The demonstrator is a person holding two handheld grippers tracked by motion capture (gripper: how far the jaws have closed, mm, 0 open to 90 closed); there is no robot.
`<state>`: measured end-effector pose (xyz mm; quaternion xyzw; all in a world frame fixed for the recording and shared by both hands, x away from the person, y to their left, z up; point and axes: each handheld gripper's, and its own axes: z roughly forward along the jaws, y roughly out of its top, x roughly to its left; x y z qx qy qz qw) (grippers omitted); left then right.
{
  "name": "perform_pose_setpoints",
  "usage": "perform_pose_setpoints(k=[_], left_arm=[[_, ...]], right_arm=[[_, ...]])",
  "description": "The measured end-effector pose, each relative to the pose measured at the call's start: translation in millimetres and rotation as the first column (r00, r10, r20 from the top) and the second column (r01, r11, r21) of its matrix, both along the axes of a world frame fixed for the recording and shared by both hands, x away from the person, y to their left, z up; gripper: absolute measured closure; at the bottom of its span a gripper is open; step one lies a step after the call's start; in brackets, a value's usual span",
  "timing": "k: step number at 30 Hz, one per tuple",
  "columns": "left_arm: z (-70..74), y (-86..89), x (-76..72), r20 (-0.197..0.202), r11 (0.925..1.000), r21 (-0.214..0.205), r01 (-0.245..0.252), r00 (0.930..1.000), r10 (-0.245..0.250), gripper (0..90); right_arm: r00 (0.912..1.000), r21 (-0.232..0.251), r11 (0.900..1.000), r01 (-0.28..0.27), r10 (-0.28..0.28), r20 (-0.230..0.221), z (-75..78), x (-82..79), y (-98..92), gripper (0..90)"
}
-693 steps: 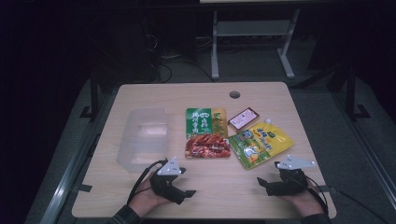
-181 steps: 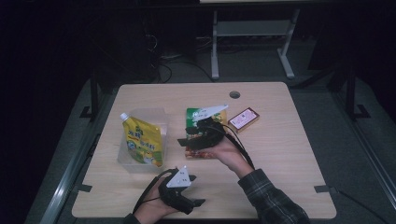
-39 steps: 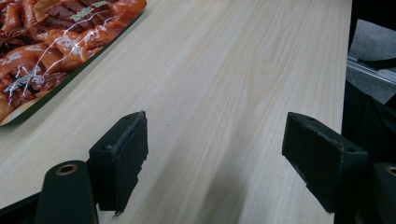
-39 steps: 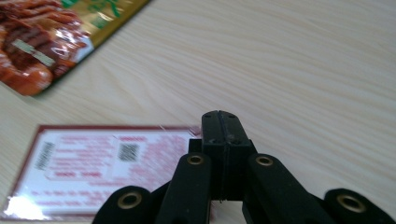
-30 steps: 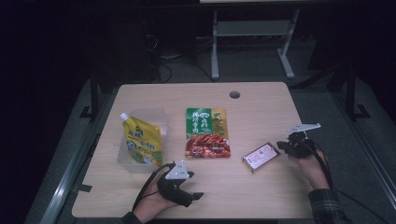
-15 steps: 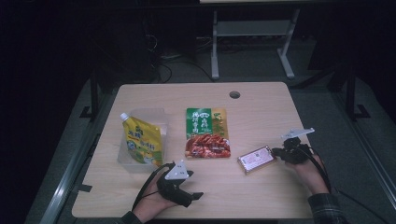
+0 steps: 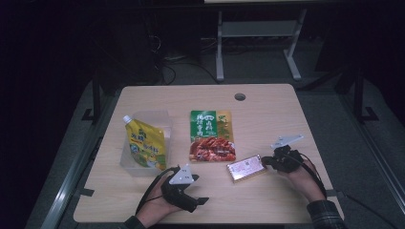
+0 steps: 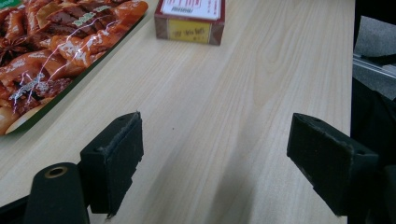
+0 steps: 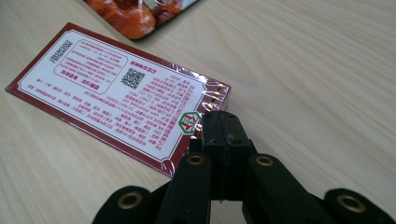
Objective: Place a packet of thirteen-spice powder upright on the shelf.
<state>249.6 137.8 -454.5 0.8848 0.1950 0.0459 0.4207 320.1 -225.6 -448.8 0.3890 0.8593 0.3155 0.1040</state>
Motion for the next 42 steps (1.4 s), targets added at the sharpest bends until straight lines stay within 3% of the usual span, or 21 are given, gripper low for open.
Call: perform_pose_setpoints(k=[14,22,29,32,36,42], left_arm=[[0.0,0.2,0.6,-0.001,1.0,-0.003,-0.006,1.0,0.006,17.7],[-2.0,1.3,2.4,-0.005,0.9997,0.004,-0.022,0.9997,0.023,16.9],[-4.1,1.8,4.5,-0.001,0.9993,0.022,-0.03,0.9996,0.03,16.3],[-5.5,0.8,3.7,-0.004,0.9994,0.019,-0.03,0.9995,0.03,16.1],[-7.9,-2.2,3.4,-0.008,0.999,0.036,-0.028,0.9996,0.028,16.0],[-11.3,-6.4,6.5,0.009,0.9972,0.069,-0.029,0.9995,0.029,16.1]], right_arm=[[0.9906,0.028,0.9903,-0.136,0.137,-0.009,-5.3,6.3,41.6,90.0],[0.9777,0.039,0.9774,-0.208,0.209,-0.021,-7.1,-0.8,62.4,90.0],[0.9601,0.04,0.9597,-0.278,0.279,-0.019,-8.7,-7.1,80.4,89.9],[0.9641,0.051,0.9633,-0.264,0.265,-0.021,-7.1,-8.2,77.3,87.0],[0.977,0.081,0.9742,-0.211,0.213,-0.016,-1.6,-12.0,60.6,78.0],[0.9876,0.095,0.9833,-0.156,0.157,-0.004,0.0,-26.5,47.1,58.5]])
